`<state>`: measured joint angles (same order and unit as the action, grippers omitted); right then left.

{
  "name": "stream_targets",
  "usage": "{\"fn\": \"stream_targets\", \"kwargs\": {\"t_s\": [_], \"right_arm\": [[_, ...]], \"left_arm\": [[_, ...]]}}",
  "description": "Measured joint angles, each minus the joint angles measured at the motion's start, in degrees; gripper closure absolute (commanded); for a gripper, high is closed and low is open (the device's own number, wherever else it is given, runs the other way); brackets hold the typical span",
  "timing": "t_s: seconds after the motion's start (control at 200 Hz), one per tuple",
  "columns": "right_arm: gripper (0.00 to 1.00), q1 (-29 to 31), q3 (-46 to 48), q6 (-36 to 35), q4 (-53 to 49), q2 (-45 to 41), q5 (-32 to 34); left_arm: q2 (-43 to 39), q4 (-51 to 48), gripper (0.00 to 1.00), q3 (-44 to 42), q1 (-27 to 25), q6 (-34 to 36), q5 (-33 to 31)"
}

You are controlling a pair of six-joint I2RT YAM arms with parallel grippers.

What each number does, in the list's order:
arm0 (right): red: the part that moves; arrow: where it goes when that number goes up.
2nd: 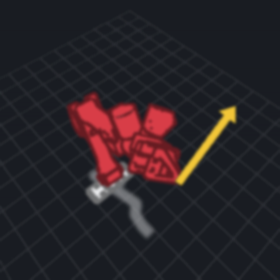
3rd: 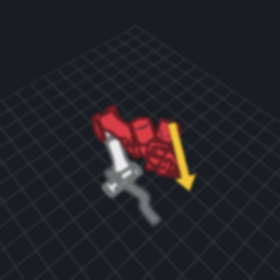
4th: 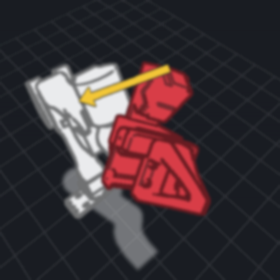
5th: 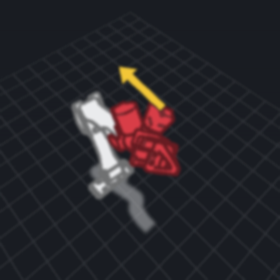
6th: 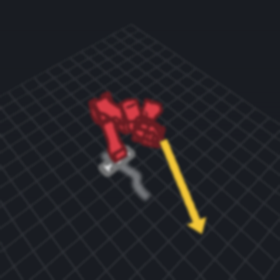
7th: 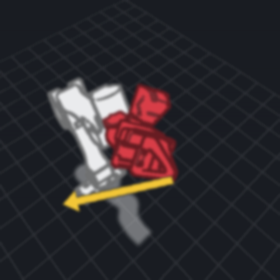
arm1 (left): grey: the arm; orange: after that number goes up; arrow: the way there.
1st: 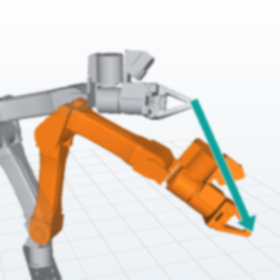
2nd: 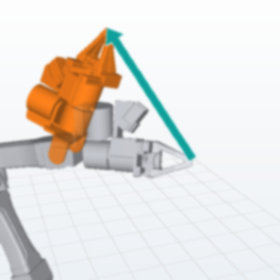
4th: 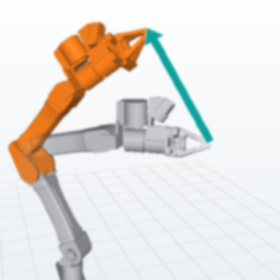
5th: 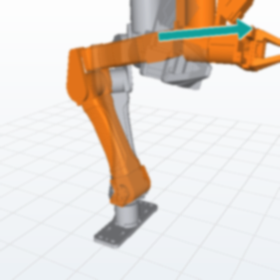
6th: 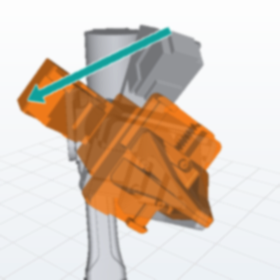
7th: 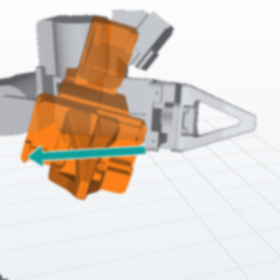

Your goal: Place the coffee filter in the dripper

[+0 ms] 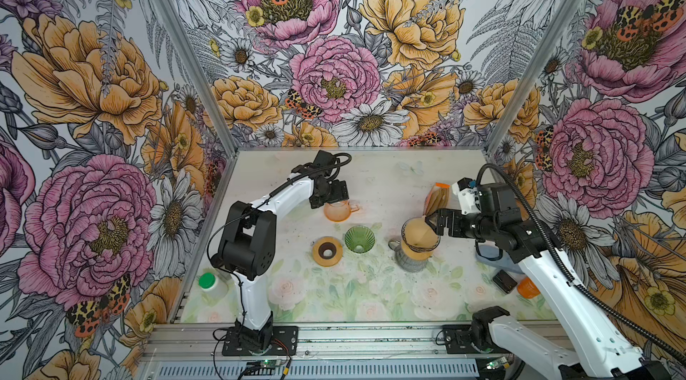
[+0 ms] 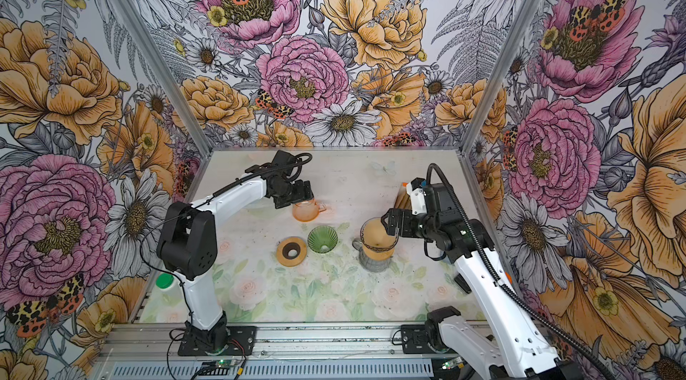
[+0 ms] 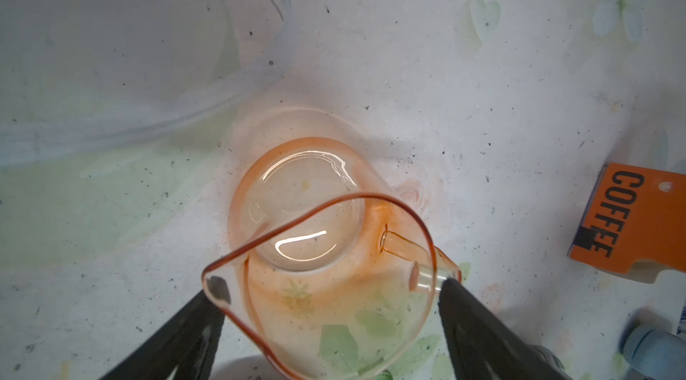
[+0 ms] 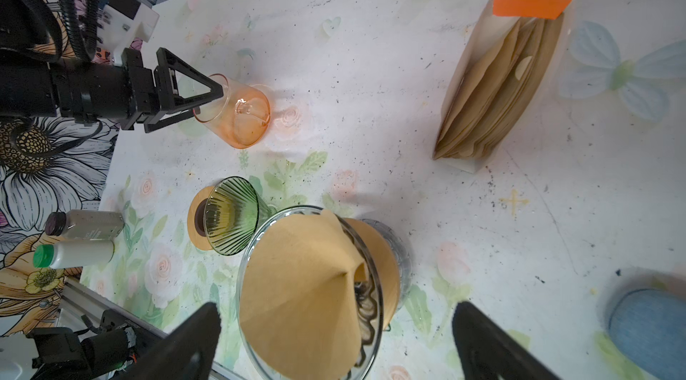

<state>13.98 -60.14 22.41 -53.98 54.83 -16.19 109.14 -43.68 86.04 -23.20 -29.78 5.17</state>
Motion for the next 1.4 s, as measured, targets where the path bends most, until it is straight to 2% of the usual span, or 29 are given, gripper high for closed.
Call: {"fn": "stream_targets", "kwargs": {"t_s": [0.47, 0.63, 0.816, 1.006, 1.401], "right_arm": [[0.00, 0.00, 0.00, 0.00, -0.28, -0.02, 0.04], [0.00, 0.00, 0.00, 0.00, -0.63, -0.39, 0.07], [0.00, 0.00, 0.00, 0.00, -0.63, -0.66, 0.07], [0.01, 0.00, 0.11, 0.00, -0.63, -0.66, 0.07], [0.01, 0.09, 1.60, 0.07, -1.05, -1.09, 0.07]], "left_arm": [[5.70, -0.17, 0.26, 9.18, 0.09, 5.75, -0.26], [5.57, 0.11, 0.25, 8.41, -0.22, 5.97, -0.94], [2.43, -0.07, 0.26, 2.93, -1.60, 5.05, -3.78], [0.55, -0.31, 0.35, 0.83, -3.04, 3.52, -4.44], [0.57, -0.46, 0.56, 0.46, -2.38, 2.80, -4.94]]}}
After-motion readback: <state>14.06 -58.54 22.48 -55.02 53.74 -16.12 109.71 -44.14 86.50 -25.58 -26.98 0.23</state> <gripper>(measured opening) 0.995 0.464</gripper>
